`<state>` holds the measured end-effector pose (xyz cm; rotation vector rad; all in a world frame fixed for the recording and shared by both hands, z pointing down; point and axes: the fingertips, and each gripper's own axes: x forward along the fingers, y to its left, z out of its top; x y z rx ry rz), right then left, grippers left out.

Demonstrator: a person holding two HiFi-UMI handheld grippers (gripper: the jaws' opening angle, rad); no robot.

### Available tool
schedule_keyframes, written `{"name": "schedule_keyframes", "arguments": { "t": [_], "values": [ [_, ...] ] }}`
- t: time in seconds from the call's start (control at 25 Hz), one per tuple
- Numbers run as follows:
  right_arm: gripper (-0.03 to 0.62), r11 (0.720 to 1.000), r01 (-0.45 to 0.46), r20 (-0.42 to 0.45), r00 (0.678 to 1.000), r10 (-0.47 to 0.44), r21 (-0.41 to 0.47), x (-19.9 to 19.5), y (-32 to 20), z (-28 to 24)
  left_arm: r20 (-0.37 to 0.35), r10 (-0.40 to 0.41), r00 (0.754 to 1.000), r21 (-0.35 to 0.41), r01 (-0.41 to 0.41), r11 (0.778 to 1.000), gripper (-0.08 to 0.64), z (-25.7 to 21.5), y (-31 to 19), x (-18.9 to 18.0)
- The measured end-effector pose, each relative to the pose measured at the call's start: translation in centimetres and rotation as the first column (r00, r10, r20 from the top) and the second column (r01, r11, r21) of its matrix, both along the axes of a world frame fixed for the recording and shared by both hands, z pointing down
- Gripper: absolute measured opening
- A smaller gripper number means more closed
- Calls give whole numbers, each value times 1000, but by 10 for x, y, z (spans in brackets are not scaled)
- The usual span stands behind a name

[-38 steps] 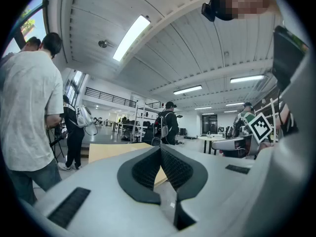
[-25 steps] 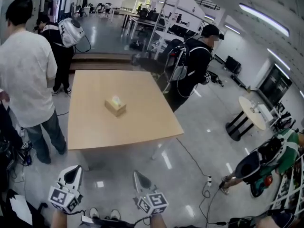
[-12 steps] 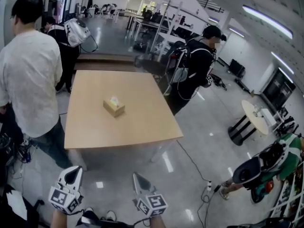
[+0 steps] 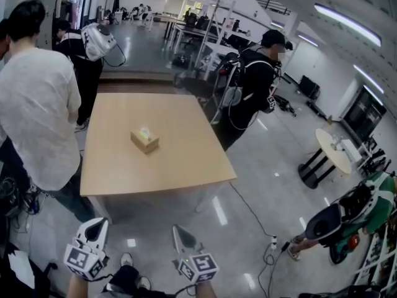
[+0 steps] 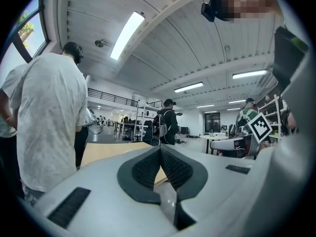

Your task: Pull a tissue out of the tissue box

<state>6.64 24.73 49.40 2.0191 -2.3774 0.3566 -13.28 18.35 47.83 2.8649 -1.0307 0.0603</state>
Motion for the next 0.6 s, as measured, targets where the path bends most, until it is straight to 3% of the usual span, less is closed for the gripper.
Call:
{"name": "schedule_keyframes", "arguments": {
  "t": [0.6],
  "values": [
    [11,1000,5,9,1000,-5,-17,18,-59,6,4,16,1000,-21,-16,1000,8,7,-64,26]
  ]
}}
